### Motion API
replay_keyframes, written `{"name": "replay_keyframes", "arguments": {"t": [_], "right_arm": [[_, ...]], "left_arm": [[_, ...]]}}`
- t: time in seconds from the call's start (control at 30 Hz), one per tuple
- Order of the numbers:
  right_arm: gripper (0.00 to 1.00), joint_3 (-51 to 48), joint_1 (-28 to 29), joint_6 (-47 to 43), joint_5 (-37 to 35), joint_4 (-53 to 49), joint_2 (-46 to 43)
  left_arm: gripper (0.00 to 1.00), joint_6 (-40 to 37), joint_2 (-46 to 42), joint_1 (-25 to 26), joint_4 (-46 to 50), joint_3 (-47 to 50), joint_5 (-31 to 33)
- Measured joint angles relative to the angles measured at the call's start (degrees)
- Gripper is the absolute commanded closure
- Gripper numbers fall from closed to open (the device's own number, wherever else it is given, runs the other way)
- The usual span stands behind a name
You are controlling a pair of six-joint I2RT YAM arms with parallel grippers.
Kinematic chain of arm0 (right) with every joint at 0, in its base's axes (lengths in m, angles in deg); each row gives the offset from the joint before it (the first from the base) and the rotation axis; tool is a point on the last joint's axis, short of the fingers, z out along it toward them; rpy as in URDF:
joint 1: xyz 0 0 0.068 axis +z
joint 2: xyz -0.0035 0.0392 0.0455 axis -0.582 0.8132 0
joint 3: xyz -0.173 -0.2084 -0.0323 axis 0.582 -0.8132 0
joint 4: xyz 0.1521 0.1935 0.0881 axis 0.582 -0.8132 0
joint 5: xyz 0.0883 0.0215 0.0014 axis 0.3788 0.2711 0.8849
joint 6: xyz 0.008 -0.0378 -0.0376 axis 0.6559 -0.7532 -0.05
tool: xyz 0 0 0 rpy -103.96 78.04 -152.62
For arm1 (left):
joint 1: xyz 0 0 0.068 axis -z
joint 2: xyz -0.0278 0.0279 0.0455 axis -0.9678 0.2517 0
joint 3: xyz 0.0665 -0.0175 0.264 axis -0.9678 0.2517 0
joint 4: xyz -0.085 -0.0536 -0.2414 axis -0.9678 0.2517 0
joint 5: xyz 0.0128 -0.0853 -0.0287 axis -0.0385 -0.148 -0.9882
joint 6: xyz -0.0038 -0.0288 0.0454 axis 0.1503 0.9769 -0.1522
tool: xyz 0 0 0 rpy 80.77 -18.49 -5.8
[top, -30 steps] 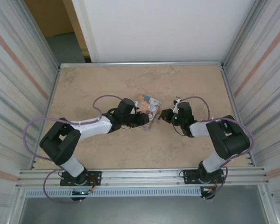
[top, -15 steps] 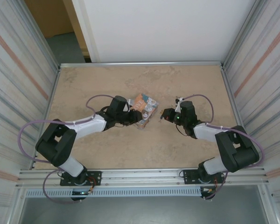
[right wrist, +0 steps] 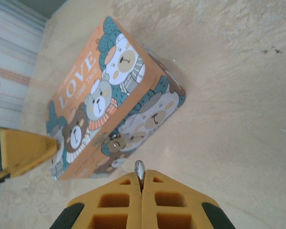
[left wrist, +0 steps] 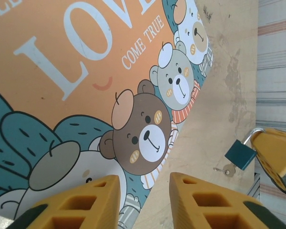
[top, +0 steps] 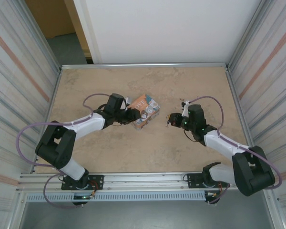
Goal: Unlock a padlock with a key
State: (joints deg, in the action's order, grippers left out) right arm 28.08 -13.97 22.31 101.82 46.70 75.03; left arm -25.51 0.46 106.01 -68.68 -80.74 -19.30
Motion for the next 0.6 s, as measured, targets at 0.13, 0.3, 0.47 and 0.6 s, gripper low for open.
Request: {"name": "replay_keyframes", "arguments": {"t": [0.13,0.3,0.47,0.6], "right_arm": [[0.96,0.0,0.74,-2.69,-0.39,-5.46,-3.34],[0.96,0.0,2.78,-4.79,-0.44,-10.51,-5.46],[0.96,0.28,4.81,-6.05,-0.48,-14.78,-6.64],[0.96,1.51,6.45,-6.71,-0.72,-18.27,-7.45]], "left_arm": [[0.6,-0.35,-0.96,0.0,0.15,0.31,1.11],[0.54,-0.7,-5.66,-0.26,1.16,3.61,4.9],[0.51,-0.55,-14.36,-0.26,3.28,8.81,9.42],[0.49,-0.48,-23.87,-0.26,4.39,12.2,12.81]]}}
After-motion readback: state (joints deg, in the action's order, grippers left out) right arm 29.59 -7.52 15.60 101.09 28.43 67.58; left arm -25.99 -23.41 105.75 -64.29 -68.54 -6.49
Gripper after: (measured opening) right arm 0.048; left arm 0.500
